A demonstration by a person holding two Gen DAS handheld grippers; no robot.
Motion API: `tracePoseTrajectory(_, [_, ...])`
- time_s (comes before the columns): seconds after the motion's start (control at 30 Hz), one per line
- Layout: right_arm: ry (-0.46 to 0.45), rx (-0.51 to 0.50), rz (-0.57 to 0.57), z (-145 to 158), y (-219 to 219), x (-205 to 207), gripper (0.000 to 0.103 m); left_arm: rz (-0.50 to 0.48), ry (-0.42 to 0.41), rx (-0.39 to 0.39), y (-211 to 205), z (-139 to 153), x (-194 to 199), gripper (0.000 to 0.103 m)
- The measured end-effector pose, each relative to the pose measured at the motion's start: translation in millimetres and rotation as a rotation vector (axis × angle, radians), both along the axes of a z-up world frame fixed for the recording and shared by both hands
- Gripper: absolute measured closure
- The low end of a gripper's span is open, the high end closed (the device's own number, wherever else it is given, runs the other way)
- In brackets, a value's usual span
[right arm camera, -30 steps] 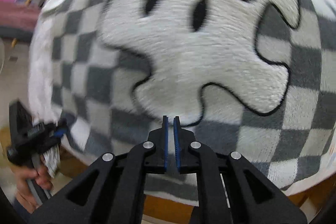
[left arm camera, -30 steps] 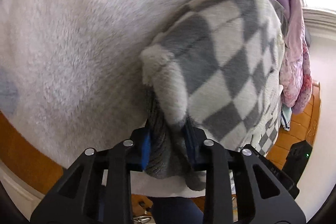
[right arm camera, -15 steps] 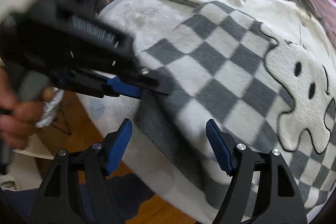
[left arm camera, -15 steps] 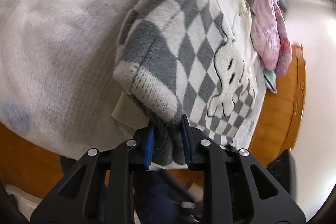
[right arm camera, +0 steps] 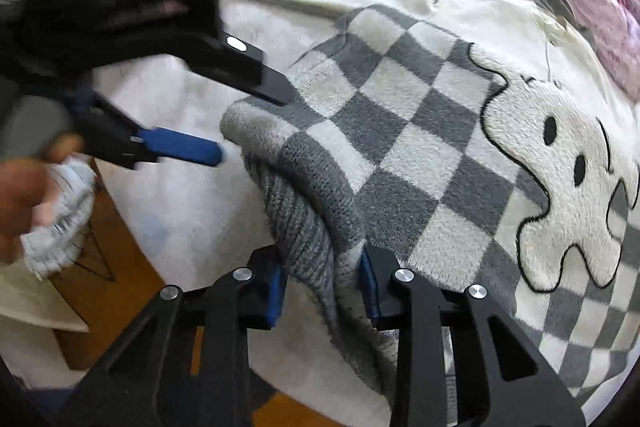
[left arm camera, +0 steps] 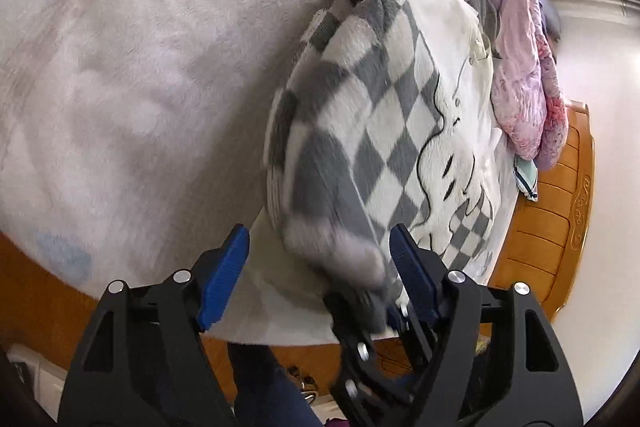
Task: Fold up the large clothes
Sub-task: 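Grasp the cardigan bundle edge with the left gripper while the right gripper grasps it too, lifting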
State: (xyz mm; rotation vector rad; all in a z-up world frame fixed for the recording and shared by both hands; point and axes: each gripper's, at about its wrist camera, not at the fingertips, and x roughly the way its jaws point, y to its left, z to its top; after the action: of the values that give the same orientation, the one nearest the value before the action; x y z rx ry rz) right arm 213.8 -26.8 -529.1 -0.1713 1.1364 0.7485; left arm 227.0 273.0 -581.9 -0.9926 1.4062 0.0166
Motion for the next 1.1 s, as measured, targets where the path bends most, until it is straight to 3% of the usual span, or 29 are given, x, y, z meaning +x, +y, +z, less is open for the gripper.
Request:
tracePoseTrajectory(0.13, [0.058, 0.108, -0.068, 9, -31, 7, 0.075, -0.027, 0.010, 0.063, -15, -7, 45, 0.030])
tracePoseTrajectory(0.17, [0.076, 0.127, -0.087, 8, -39, 12, 0.075, -0.039, -0.010, 0.105, -21, -2, 52, 0.039])
tracePoseTrajectory(0.2, [0.098, 0.155, -0.119, 8, -50, 15, 0.075, -0.069, -0.031, 0.168, -30, 7, 58, 0.066])
tracePoseTrajectory(0.23, [0.119, 0.183, -0.154, 10, -62, 18, 0.076, -0.095, -0.045, 0.199, -37, 14, 61, 0.071])
tracePoseTrajectory(0.37, [0.193, 0.342, -0.306, 25, -127, 28, 0.076, -0.212, -0.189, 0.335, -98, 69, 69, 0.075])
tracePoseTrajectory(0.5, [0.240, 0.460, -0.469, 37, -199, 27, 0.076, -0.312, -0.290, 0.341, -176, 108, 85, 0.075])
tracePoseTrajectory(0.63, [0.287, 0.538, -0.659, 36, -285, 17, 0.077, -0.445, -0.359, 0.346, -274, 124, 97, 0.074])
tracePoseTrajectory(0.77, [0.304, 0.568, -0.800, 28, -355, -3, 0.081, -0.576, -0.385, 0.326, -372, 114, 106, 0.074])
tracePoseTrajectory(0.8, [0.315, 0.577, -0.837, 23, -372, -9, 0.089, -0.604, -0.384, 0.326, -391, 109, 106, 0.074])
tracePoseTrajectory(0.9, [0.379, 0.612, -0.988, -4, -426, -26, 0.093, -0.674, -0.358, 0.317, -448, 86, 111, 0.074])
tracePoseTrajectory(1.03, [0.463, 0.603, -1.074, -30, -462, -37, 0.093, -0.764, -0.315, 0.345, -505, 52, 108, 0.074])
tracePoseTrajectory(1.1, [0.451, 0.562, -1.070, -31, -475, -43, 0.093, -0.809, -0.272, 0.349, -530, 32, 107, 0.074])
